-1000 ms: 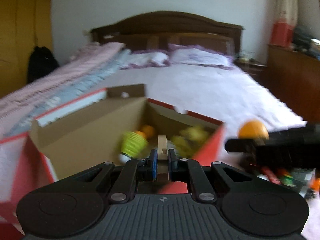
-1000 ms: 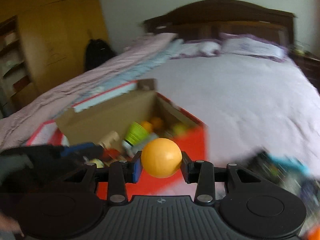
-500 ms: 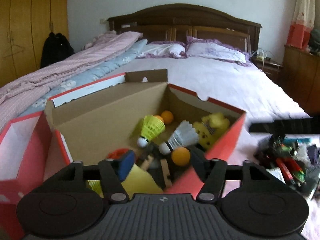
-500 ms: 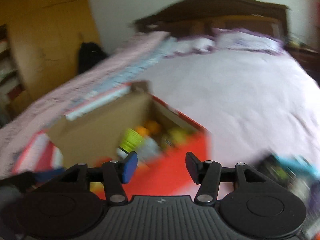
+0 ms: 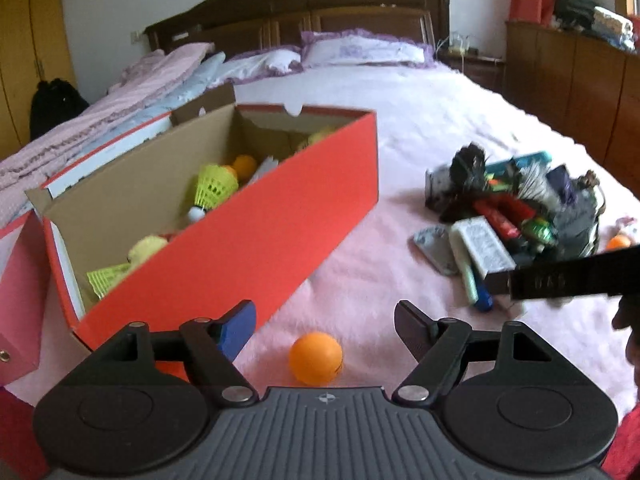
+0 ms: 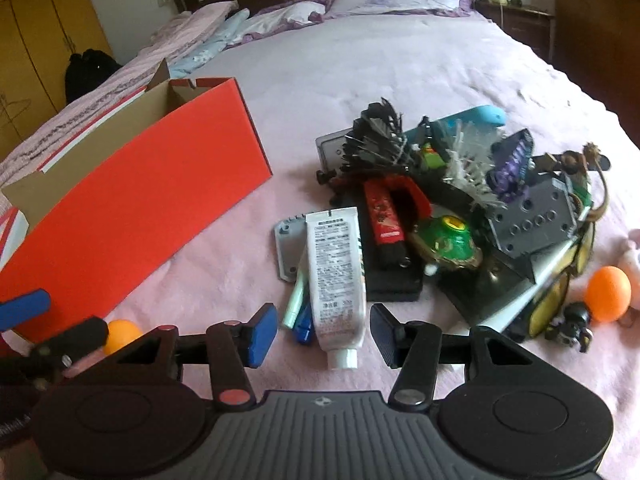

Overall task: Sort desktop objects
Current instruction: 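Grasp the orange ball with the left tool while the right tool grasps the toothpaste tube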

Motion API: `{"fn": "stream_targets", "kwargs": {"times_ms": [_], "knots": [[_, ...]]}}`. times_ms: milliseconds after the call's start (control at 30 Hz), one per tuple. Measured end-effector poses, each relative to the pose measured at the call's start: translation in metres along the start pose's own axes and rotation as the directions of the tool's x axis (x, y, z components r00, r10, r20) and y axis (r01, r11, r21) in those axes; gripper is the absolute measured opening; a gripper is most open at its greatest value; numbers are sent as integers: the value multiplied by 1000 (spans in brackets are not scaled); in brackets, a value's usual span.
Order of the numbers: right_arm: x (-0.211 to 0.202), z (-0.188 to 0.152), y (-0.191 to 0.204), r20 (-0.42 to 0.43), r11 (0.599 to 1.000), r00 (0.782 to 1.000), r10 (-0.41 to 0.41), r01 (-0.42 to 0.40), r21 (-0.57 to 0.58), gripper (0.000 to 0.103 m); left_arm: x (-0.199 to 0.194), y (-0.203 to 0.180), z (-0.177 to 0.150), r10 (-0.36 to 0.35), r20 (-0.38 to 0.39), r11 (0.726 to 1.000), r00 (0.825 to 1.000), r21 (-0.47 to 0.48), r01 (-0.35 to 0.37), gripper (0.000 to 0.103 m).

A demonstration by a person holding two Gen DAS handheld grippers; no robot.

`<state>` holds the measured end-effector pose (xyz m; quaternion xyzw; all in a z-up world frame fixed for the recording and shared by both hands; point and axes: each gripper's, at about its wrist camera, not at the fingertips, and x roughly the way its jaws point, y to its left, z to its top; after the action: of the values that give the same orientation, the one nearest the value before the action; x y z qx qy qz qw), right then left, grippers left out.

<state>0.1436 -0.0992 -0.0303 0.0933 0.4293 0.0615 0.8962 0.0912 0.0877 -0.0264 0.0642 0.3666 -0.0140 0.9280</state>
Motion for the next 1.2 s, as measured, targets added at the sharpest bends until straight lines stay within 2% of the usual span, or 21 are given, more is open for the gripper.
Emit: {"fn": "stream_targets", "kwargs": {"times_ms": [133, 267, 600, 733, 767, 833, 900, 1033, 1100, 1200], "knots": [[18, -2, 5, -5, 1000, 1000, -29, 29, 3, 54, 18, 7, -10, 7, -61, 1000, 998, -23, -8, 76], [30, -4, -2, -27, 999, 999, -22, 23, 42, 50, 31, 13, -18, -2, -105, 998, 994, -61, -5, 76], [36, -4, -9, -24, 997, 1000, -8, 10, 78, 49, 39, 7, -16, -40, -121, 997, 992, -67, 32, 76], [39, -7, -8, -30, 999, 999, -11, 12, 46, 47, 41, 2, -18, -47, -133, 998, 990, -53, 40, 75], [39, -9, -8, -25, 999, 1000, -10, 12, 47, 46, 41, 2, -18, -48, -135, 998, 990, -53, 41, 74], [36, -10, -8, -18, 999, 1000, -1, 2, 51, 36, 41, 2, -19, -54, -137, 997, 989, -60, 46, 65], [34, -11, -8, -11, 998, 1000, 11, -10, 54, 31, 40, 2, -18, -52, -137, 997, 989, -59, 45, 40], [25, -15, -9, 0, 999, 1000, 19, -19, 48, 26, 36, 6, -15, -64, -129, 995, 989, -78, 55, 40], [19, -16, -10, 5, 998, 1000, 26, -27, 49, 19, 32, 7, -14, -70, -119, 995, 990, -82, 60, 40], [8, -19, -10, 16, 998, 999, 38, -39, 40, 18, 25, 6, -11, -80, -95, 994, 992, -79, 73, 40]]}}
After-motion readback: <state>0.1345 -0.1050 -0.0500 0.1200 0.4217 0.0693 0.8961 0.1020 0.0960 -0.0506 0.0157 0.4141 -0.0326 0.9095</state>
